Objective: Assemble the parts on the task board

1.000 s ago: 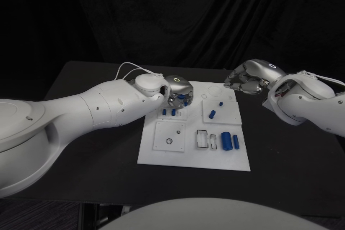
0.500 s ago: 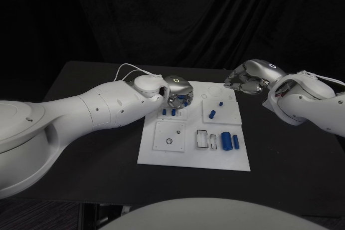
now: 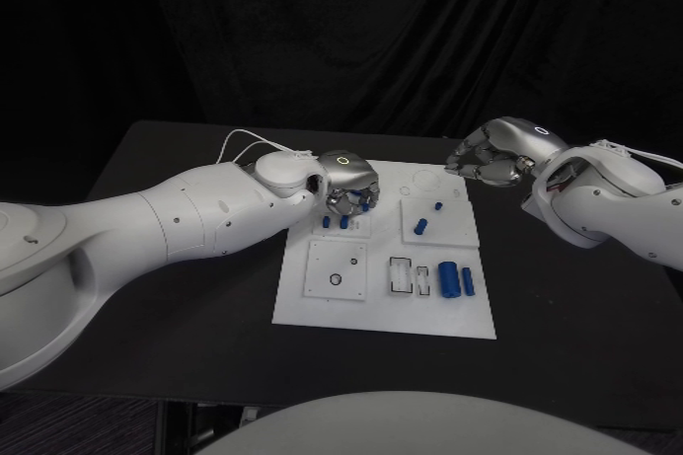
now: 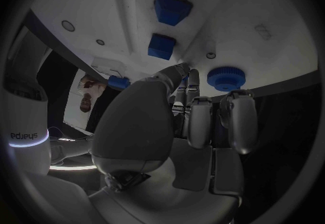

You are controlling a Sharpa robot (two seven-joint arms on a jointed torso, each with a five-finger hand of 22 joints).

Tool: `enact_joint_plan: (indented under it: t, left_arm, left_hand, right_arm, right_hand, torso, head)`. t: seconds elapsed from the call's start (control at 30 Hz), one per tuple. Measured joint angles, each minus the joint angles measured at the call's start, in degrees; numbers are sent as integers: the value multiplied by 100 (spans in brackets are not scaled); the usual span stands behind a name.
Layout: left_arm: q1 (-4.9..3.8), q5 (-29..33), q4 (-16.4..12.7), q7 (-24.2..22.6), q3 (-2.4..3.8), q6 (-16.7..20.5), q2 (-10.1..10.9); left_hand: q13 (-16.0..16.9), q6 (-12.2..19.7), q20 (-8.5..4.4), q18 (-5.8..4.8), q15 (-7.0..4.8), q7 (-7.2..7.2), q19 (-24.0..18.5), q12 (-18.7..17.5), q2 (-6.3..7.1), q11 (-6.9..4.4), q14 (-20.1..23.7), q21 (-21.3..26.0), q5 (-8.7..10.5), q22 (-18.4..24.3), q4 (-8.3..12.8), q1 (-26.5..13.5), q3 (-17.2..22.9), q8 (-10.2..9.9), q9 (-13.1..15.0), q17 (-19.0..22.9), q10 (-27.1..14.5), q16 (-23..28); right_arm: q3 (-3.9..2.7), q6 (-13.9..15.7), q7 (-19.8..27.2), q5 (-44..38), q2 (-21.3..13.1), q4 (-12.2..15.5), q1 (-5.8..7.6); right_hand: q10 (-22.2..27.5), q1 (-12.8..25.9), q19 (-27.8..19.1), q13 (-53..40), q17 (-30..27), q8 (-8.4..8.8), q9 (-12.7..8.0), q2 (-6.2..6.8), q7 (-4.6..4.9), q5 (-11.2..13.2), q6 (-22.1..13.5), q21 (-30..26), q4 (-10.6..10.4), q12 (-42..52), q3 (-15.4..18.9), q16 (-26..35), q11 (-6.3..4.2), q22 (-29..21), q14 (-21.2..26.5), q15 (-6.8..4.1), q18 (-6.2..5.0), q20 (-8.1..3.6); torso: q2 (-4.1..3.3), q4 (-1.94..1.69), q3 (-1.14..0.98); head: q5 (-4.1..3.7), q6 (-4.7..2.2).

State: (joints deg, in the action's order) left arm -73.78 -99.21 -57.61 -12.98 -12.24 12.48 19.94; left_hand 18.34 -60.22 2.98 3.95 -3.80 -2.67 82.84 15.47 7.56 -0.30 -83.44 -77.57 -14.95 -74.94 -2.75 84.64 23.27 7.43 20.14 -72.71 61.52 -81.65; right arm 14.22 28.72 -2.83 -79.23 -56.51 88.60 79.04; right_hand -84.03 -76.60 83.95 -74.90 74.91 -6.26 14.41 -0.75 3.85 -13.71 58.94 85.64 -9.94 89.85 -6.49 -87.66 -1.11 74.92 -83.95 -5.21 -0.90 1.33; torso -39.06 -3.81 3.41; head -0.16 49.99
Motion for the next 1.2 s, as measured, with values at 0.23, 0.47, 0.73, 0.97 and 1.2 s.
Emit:
enact_joint_plan:
  t: [0.23,0.47,0.73,0.97,1.2]
  left_arm:
    - [-191,-1,-329,0,8,104,224]
    - [-239,-1,-621,9,5,118,533]
    - [-252,-1,-853,28,3,118,838]
    - [-253,-2,-925,65,2,115,985]
    - [-253,-2,-945,108,2,115,1046]
  left_hand:
    - [0,1,0,0,0,0,0,0,0,1,0,-52,0,0,0,0,0,0,0,-26,0,-40]
    - [-1,1,0,0,0,0,0,0,1,1,0,-52,0,1,31,0,-1,-1,-1,-14,1,-40]
    - [-1,1,0,0,1,1,0,0,1,2,0,-52,1,1,31,0,-1,-1,-1,3,1,-40]
    - [-2,2,0,0,1,1,0,0,1,3,0,-52,1,1,31,0,-1,-2,-3,19,1,-40]
    - [-3,-19,0,0,1,-20,0,0,1,4,0,-51,1,2,31,0,-1,-12,-5,41,1,-40]
  right_arm:
    - [0,-12,0,1,12,-24,0]
    - [0,-19,-1,2,0,-30,0]
    - [0,-24,-1,3,-38,-26,0]
    - [0,-29,-1,4,-39,-25,0]
    - [0,-35,-1,5,-39,-25,0]
  right_hand:
    - [0,0,0,0,0,0,0,0,0,0,0,0,0,0,0,0,0,0,0,0,0,0]
    - [0,0,0,0,0,0,-1,0,0,0,0,0,0,0,0,0,0,-1,0,0,0,0]
    - [0,0,0,0,0,0,-1,0,0,0,0,0,0,0,0,0,0,-1,0,0,0,0]
    - [0,0,0,0,0,0,-2,0,0,0,0,0,0,0,0,0,0,-1,0,0,0,0]
    - [0,0,0,0,0,0,-2,0,0,0,0,0,16,0,-16,0,0,-1,0,0,0,0]
  torso:
    - [5,-3,2]
    - [15,-12,-1]
    - [18,-16,-3]
    - [16,-8,-4]
    - [5,1,2]
  head:
    - [13,0]
    - [-36,0]
    - [-65,0]
    - [-37,0]
    - [-37,0]
